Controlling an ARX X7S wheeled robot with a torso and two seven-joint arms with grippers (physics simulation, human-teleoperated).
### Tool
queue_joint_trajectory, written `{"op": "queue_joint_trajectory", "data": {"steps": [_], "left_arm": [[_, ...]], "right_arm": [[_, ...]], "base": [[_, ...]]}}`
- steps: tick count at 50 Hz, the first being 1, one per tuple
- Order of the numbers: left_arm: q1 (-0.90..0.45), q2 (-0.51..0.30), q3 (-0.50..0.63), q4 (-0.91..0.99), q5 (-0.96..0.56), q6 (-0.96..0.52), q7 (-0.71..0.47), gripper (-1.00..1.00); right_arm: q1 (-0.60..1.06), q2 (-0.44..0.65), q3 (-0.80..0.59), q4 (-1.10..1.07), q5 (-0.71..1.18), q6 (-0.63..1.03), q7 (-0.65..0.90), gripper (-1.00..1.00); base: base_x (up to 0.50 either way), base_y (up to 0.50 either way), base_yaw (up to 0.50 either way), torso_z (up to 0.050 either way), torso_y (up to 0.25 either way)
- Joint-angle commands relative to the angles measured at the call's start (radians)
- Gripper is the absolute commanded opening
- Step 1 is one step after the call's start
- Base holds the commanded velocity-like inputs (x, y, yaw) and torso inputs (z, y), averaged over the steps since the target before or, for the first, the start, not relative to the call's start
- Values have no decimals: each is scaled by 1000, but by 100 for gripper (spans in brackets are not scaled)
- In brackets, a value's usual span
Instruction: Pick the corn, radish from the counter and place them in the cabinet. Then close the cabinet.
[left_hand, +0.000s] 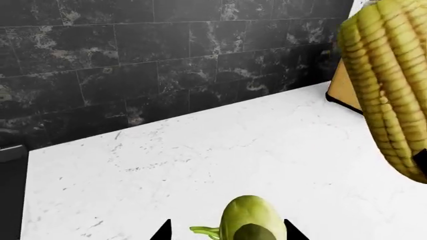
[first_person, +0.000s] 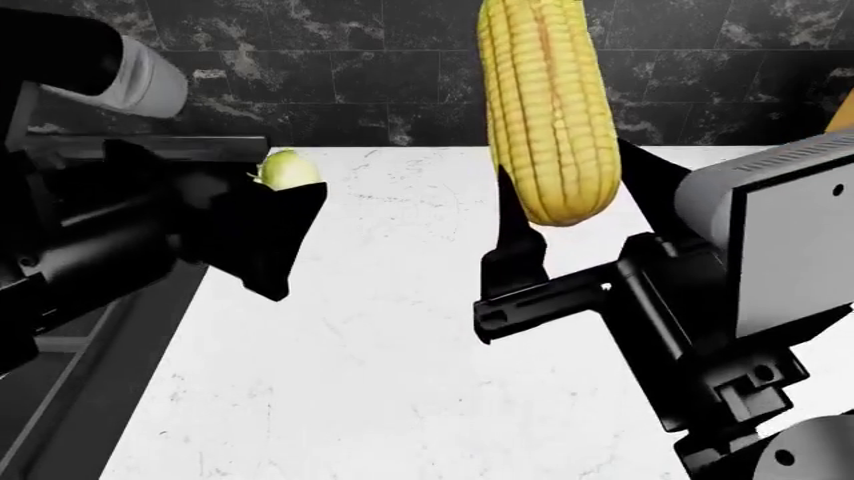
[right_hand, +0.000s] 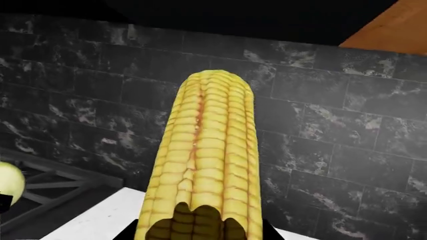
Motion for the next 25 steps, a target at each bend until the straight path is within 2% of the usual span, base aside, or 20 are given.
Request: {"op": "queue_joint_trajectory", "data": {"steps": [1,9,13,18,25], "left_arm": [[-38,-11,-11,14,-38,31,-26,-100],[-24,-16,-16,27,-39,41,-26,-100],[-18,-14,-17,29,-33,43,-21,-100],[-13,-12,-18,28,-26,44,-14,-100],[-3,-16,-22,25,-18,44,-3,-100]], "right_arm": [[108,-9,-16,-20,-25,5,-2,-100],[131,-52,-25,-11,-130,34,-104,-100],[123,-95,-42,9,-312,34,-274,-100],[88,-131,-145,60,-586,-69,-507,-100],[132,-146,-231,131,-731,-152,-622,-100]], "base": [[0,0,0,0,0],[0,0,0,0,0],[0,0,0,0,0],[0,0,0,0,0],[0,0,0,0,0]]}}
